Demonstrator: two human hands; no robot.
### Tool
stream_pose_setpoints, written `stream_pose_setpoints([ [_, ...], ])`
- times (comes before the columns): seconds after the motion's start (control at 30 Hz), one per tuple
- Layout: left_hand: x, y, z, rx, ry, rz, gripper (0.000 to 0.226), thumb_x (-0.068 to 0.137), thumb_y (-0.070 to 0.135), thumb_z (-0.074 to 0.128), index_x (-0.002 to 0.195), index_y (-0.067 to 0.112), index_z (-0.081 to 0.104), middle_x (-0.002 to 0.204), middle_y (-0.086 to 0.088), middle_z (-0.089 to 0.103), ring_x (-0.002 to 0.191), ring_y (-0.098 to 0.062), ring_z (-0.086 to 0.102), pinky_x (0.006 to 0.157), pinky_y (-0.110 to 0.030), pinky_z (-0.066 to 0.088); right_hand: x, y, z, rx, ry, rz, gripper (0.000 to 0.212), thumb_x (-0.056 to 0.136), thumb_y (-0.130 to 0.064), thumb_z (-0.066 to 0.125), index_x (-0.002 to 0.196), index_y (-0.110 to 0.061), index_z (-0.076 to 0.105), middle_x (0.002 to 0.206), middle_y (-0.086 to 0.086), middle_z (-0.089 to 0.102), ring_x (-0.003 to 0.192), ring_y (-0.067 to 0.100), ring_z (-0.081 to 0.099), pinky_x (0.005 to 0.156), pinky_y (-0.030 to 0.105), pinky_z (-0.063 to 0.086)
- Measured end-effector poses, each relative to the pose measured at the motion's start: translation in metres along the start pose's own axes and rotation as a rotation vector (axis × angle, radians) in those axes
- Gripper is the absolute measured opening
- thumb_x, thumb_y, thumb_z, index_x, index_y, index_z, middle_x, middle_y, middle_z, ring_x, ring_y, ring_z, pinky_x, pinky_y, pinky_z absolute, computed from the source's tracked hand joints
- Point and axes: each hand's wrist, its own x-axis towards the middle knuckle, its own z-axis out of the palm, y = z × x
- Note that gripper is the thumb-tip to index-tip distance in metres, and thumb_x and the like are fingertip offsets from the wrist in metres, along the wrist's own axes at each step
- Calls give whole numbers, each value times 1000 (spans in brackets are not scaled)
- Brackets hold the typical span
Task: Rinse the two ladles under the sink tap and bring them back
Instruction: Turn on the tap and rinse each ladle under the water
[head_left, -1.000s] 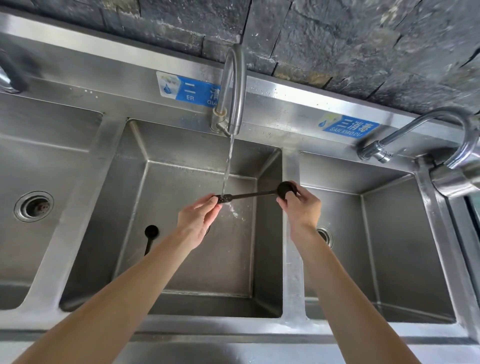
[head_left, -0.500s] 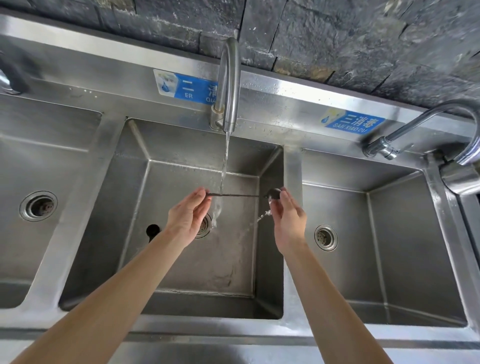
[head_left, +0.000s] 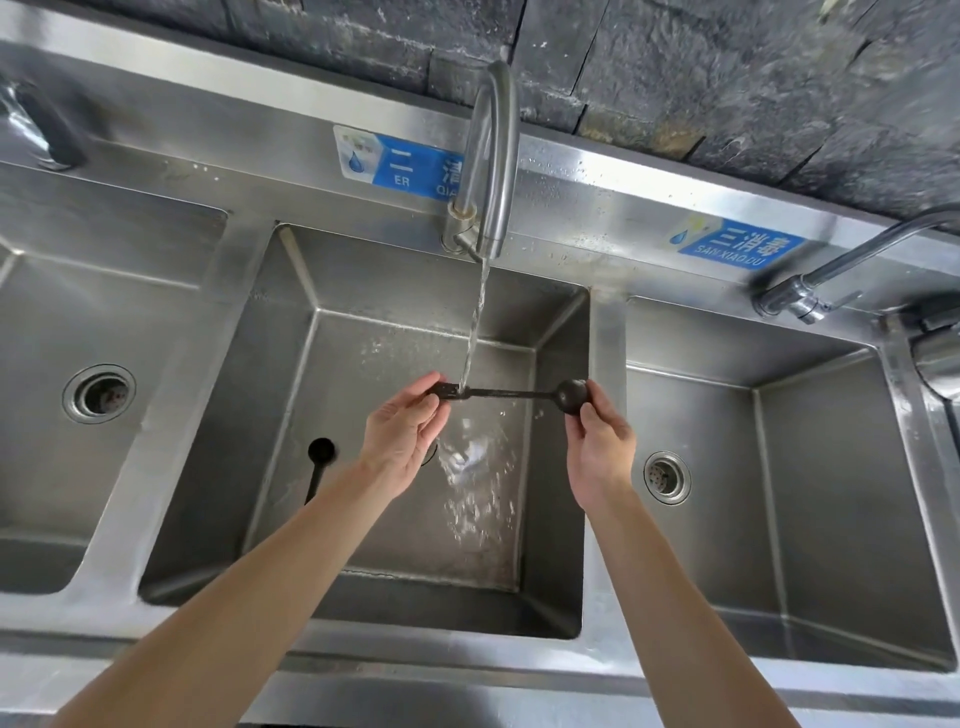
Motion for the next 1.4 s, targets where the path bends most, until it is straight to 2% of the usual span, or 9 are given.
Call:
stream_pose_setpoints([
  [0.07,-2,1,6,29,-1,-3,33,92,-14,55,114,3,73,123,-10,73,115,-21,69,96,-33,56,1,2,-1,-5,29,-5,40,104,10,44,137,-2,63,129,5,66,110,10,65,118,36,43],
  [0.17,-5,5,5,77,-18,19,33,92,-14,55,112,5,74,123,-9,73,116,-20,69,100,-33,54,0,10,1,-18,57,5,41,105,10,43,140,-1,60,142,11,59,117,15,61,117,34,43],
  [0.33,-7,24,-20,98,-3,49,34,92,-13,57,105,10,79,124,-8,72,116,-21,68,87,-26,60,-12,32,17,-50,42,72,40,105,6,46,141,-5,60,149,11,55,134,22,56,117,34,45],
  [0.43,-7,39,-35,103,7,69,34,91,-13,58,104,10,80,127,-7,71,119,-21,67,86,-26,59,-21,46,32,-61,27,91,39,106,5,47,141,-5,60,149,11,56,140,24,53,118,36,44],
  [0.8,-22,77,-79,135,20,133,32,93,-11,55,110,7,76,125,-6,72,120,-19,66,93,-28,58,-41,85,71,-142,-17,103,40,106,6,45,142,-3,59,148,8,57,124,15,62,117,34,45],
  [0.97,-25,87,-96,182,38,121,33,94,-13,53,115,5,73,123,-6,73,118,-19,67,96,-31,56,-47,100,79,-150,-14,108,39,106,6,44,141,-3,60,143,10,62,129,20,62,116,35,47],
  [1.13,-26,93,-107,332,15,126,34,92,-13,58,116,6,73,118,-6,75,115,-19,69,97,-31,55,-54,105,78,-135,20,123,37,106,2,49,138,-7,64,136,7,65,113,12,68,94,21,57],
  [1.27,-19,89,-110,375,1,98,38,89,-13,61,115,11,75,112,-8,77,112,-18,71,98,-29,55,-57,104,72,-134,41,87,35,105,1,51,134,-11,67,135,5,64,110,10,67,97,23,56],
  [1.4,-4,79,-97,293,-29,37,33,90,-18,56,112,0,73,114,-6,77,110,-18,71,105,-36,50,-58,89,61,-142,54,-17,35,105,1,51,131,-14,69,133,6,66,119,17,67,110,33,52],
])
